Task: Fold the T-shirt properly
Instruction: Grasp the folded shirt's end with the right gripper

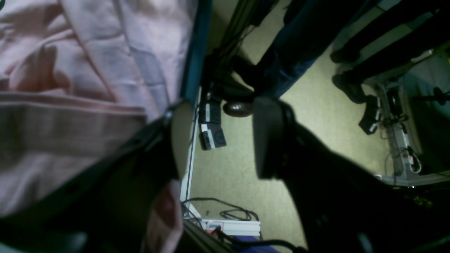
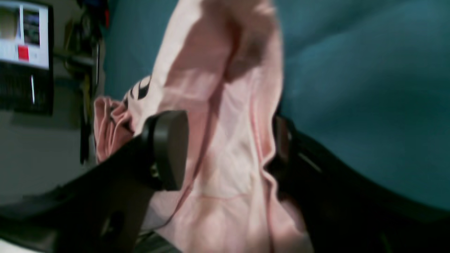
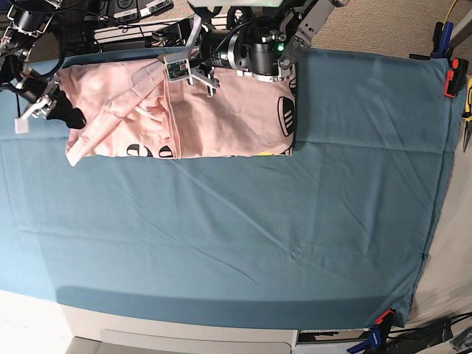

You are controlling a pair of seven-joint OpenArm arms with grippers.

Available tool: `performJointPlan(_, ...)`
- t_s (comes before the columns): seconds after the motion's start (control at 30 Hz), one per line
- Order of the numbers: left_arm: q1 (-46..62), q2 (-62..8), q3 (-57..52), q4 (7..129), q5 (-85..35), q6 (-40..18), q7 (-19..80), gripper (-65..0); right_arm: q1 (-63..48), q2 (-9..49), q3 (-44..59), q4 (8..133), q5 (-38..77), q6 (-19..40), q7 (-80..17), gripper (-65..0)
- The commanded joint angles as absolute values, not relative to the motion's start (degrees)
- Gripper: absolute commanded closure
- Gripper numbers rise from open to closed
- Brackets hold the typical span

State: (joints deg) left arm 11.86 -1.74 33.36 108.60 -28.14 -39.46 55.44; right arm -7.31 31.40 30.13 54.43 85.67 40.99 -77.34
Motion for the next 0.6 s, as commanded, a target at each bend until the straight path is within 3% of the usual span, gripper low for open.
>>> performJointPlan(0.0, 11.57, -0.95, 33.58, 109.56, -29.56, -39.68, 53.95, -29.8, -7.46, 30.94, 28.99, 54.98, 85.00, 40.00, -80.00, -35.6)
performJointPlan(0.33, 11.57, -0.95, 33.56, 109.56, -29.56, -39.66, 53.98, -29.8, -7.46, 30.96, 28.82, 58.24, 85.00, 40.00, -80.00, -33.7)
performJointPlan(0.47, 11.57, -0.95, 33.56, 109.58, -27.92, -38.30, 54.04, -29.8, -7.46, 30.94, 28.84, 58.98, 85.00, 40.00, -80.00, -12.8)
performJointPlan(0.57, 11.57, -0.95, 33.45, 109.69, -26.48, -38.35, 54.19, -26.9, -7.51, 30.96, 28.99, 61.65, 85.00, 40.00, -80.00, -2.6)
